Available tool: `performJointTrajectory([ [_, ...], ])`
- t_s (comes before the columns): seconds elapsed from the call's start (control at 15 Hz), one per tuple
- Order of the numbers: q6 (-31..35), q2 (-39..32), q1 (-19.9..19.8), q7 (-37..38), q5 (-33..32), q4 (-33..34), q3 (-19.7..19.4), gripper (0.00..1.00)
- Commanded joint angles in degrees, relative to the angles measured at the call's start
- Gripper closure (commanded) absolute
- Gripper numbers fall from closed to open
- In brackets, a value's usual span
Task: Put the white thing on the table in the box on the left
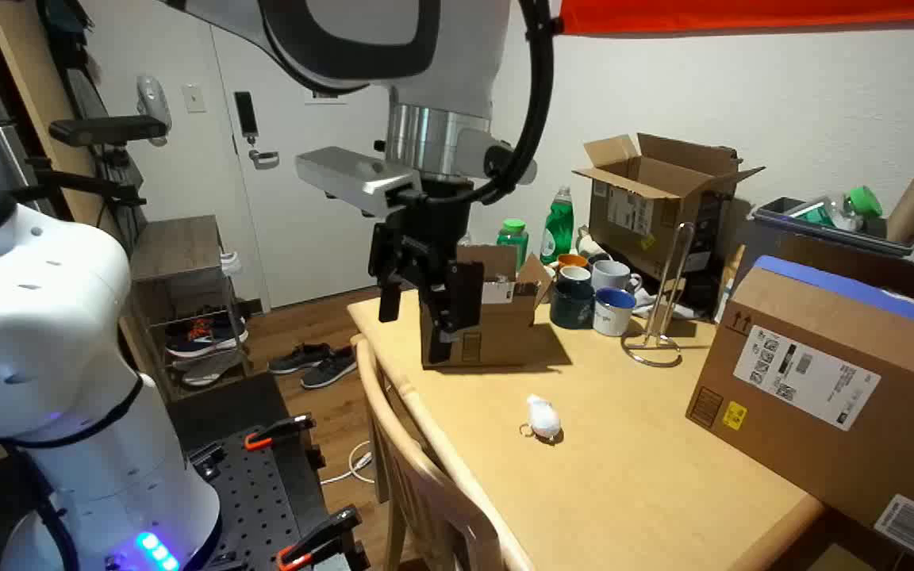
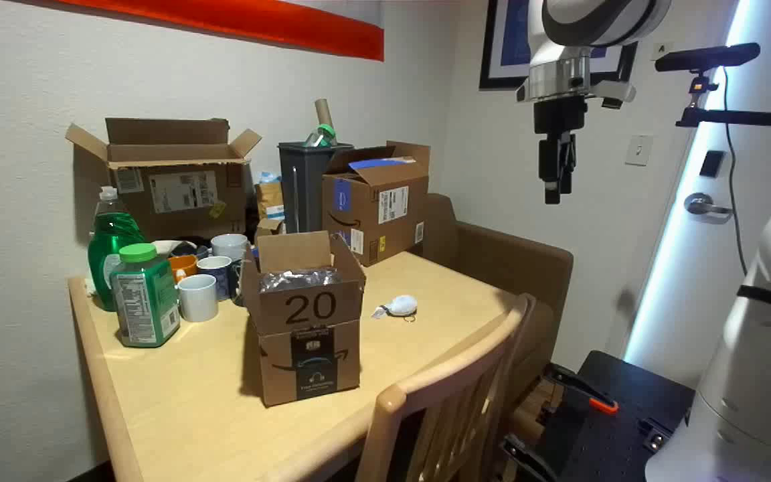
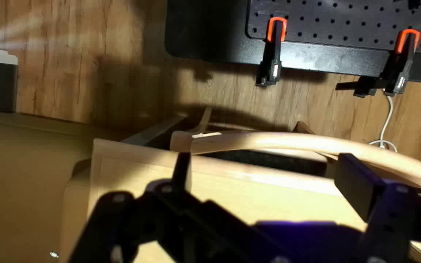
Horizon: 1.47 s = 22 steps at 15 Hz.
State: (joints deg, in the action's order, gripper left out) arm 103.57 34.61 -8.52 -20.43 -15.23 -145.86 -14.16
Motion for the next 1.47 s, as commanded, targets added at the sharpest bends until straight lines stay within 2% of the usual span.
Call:
performJointTrajectory([
  [0.0,-0.1,0.0,0.0,0.0,0.0,0.1,0.0,0.0],
  [0.93,0.7,-1.7,-0.3,-1.0,-0.1,2.3,-1.2,0.0],
  [1.4,8.8,-8.0,-0.1,-2.3,0.1,7.5,-2.7,0.0],
])
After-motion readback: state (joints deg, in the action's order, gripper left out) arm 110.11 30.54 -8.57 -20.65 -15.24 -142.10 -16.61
